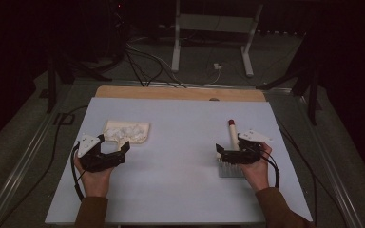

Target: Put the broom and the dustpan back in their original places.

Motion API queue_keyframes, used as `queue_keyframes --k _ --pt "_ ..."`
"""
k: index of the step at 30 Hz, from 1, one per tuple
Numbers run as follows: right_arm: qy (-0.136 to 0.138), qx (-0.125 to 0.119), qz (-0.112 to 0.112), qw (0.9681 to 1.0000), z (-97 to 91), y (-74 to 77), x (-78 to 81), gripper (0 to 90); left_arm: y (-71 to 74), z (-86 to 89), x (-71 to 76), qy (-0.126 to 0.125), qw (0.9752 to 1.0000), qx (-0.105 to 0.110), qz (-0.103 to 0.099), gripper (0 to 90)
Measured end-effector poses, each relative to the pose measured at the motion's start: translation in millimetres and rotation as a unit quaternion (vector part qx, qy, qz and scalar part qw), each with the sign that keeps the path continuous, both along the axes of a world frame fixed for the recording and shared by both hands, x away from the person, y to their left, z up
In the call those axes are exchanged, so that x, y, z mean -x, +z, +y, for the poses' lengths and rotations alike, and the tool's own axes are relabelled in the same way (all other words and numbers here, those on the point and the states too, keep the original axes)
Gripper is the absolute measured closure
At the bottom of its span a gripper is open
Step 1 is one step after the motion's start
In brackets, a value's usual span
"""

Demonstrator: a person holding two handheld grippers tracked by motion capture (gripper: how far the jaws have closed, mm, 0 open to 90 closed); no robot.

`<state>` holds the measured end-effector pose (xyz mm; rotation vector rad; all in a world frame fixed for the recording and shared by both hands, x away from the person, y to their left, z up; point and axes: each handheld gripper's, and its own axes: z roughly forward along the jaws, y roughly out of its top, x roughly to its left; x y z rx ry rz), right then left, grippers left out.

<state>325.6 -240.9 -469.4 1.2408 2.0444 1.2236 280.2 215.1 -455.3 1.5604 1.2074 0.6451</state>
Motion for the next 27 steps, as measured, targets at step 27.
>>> queue_keyframes --k 27 --pt "-0.003 -0.022 -0.063 0.9978 1.9 -2.2 29.2 0.0 -10.9 -2.8 24.0 -0.014 0.9987 -0.047 -0.014 0.3"
